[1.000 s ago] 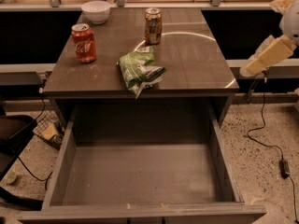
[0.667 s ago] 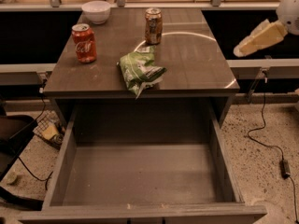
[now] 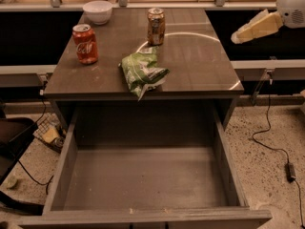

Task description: Knock orange can over

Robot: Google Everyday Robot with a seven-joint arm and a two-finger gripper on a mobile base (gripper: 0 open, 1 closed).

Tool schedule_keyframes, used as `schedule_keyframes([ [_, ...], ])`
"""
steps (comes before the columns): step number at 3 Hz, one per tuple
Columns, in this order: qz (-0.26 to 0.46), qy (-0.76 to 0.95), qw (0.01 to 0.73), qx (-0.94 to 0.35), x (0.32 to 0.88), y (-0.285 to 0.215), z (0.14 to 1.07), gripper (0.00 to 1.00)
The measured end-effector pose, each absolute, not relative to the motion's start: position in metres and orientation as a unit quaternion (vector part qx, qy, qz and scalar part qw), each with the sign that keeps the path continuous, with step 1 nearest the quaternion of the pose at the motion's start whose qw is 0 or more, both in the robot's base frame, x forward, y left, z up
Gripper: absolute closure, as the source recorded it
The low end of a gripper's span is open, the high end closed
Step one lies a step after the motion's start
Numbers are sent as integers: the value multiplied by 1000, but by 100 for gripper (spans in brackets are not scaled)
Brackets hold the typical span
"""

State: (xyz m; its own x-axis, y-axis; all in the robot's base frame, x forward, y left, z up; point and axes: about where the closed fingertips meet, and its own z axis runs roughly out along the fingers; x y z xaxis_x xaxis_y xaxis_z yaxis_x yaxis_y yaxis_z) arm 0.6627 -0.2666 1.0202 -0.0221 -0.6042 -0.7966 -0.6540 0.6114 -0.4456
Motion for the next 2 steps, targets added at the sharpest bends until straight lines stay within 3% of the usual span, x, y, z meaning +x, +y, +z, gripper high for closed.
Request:
schedule_keyframes([
  [1,23,719,547,-429,664,-262,1017,0],
  [2,55,700,591,-397,674,-225,992,0],
])
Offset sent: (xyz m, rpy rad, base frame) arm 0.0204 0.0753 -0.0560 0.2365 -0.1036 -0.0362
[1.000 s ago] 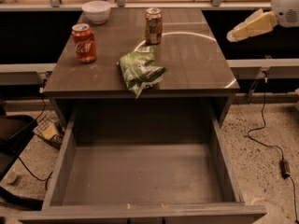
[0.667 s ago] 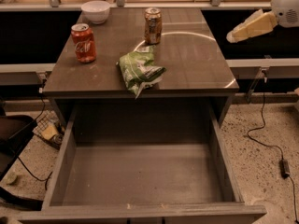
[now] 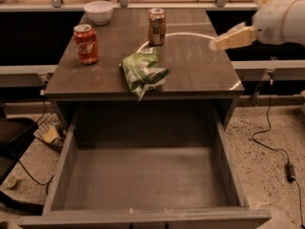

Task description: Knock orange can over

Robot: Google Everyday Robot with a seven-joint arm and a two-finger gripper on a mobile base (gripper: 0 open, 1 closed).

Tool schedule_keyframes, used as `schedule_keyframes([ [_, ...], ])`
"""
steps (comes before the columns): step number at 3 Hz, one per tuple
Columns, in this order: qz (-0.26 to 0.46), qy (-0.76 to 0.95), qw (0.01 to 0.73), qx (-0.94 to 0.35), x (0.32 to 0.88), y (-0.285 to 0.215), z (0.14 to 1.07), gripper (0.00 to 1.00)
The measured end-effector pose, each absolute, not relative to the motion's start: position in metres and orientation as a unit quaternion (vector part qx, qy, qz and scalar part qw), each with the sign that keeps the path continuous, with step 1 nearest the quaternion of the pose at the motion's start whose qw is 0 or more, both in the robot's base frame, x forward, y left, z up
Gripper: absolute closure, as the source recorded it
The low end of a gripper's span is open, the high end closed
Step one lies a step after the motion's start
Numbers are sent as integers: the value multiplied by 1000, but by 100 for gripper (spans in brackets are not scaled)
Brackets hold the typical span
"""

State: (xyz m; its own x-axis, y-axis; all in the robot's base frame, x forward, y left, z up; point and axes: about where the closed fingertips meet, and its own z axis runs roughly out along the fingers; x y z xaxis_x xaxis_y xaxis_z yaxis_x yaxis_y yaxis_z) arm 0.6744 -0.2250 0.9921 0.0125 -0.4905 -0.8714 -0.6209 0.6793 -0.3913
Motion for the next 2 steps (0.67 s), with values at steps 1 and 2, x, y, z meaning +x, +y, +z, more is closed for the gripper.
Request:
schedule_keyframes([
  [1,88,678,629,-369,697,-197,974,0],
  [2,102,664,648,-359,717,-166,965,0],
])
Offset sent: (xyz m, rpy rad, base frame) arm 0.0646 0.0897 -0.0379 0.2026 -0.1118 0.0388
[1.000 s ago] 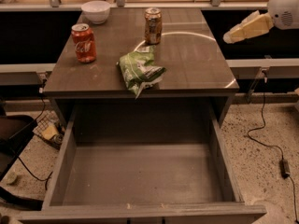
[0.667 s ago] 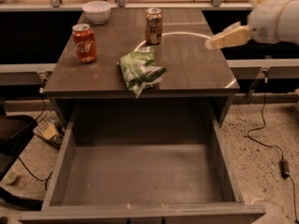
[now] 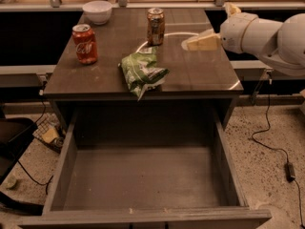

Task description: Knock orange can over

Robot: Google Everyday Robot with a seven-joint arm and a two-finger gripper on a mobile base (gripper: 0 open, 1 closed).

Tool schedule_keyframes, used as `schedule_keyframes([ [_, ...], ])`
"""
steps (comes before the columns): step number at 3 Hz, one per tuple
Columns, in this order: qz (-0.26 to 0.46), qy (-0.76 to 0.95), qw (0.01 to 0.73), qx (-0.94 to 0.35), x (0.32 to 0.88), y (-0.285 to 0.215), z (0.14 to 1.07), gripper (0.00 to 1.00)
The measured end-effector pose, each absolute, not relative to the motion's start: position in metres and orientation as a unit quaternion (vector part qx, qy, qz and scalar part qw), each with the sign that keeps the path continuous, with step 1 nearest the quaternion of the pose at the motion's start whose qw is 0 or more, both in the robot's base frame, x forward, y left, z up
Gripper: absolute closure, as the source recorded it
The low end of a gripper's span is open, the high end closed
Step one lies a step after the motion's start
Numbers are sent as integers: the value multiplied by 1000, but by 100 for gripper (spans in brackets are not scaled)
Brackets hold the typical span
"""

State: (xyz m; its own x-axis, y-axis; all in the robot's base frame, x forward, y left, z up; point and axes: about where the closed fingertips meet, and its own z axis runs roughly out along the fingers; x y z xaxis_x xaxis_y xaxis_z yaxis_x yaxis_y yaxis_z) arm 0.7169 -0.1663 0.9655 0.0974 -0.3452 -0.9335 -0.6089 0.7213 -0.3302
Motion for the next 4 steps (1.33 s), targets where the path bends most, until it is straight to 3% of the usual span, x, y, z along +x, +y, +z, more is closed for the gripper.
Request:
schedule_keyframes([
  [1,106,664,647,-358,720,-164,965,0],
  [4,183,683,621,-338,819,-102,955,0],
])
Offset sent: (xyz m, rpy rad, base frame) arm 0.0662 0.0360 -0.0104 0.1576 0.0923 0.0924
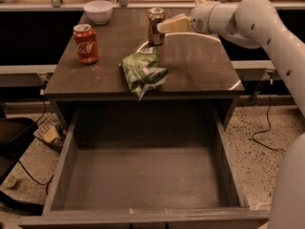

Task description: Knock orange can over

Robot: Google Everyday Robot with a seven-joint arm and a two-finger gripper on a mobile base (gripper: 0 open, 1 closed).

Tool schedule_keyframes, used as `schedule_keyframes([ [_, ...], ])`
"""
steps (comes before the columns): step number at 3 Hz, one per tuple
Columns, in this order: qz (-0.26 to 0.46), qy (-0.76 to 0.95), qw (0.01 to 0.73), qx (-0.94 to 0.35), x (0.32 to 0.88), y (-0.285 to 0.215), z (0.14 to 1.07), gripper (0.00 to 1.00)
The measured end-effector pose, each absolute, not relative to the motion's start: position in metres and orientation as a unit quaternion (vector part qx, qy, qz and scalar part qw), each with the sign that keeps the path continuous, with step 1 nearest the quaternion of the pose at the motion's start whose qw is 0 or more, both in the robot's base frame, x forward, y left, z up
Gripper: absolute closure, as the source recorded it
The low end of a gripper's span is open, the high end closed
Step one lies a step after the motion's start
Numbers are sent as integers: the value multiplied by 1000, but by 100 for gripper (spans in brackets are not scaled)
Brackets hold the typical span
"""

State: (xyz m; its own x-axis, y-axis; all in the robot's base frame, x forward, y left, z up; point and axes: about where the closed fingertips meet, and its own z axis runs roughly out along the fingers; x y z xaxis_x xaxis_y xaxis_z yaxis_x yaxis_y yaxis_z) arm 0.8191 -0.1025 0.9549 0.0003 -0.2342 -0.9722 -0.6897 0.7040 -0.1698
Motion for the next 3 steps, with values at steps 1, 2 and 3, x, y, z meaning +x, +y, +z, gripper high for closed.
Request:
schedule_keyframes([
  [1,175,690,616,-338,832,-87,947,0],
  [2,184,698,603,-338,844,-66,926,0],
  [3,199,706,593,-332,856,-53,911,0],
])
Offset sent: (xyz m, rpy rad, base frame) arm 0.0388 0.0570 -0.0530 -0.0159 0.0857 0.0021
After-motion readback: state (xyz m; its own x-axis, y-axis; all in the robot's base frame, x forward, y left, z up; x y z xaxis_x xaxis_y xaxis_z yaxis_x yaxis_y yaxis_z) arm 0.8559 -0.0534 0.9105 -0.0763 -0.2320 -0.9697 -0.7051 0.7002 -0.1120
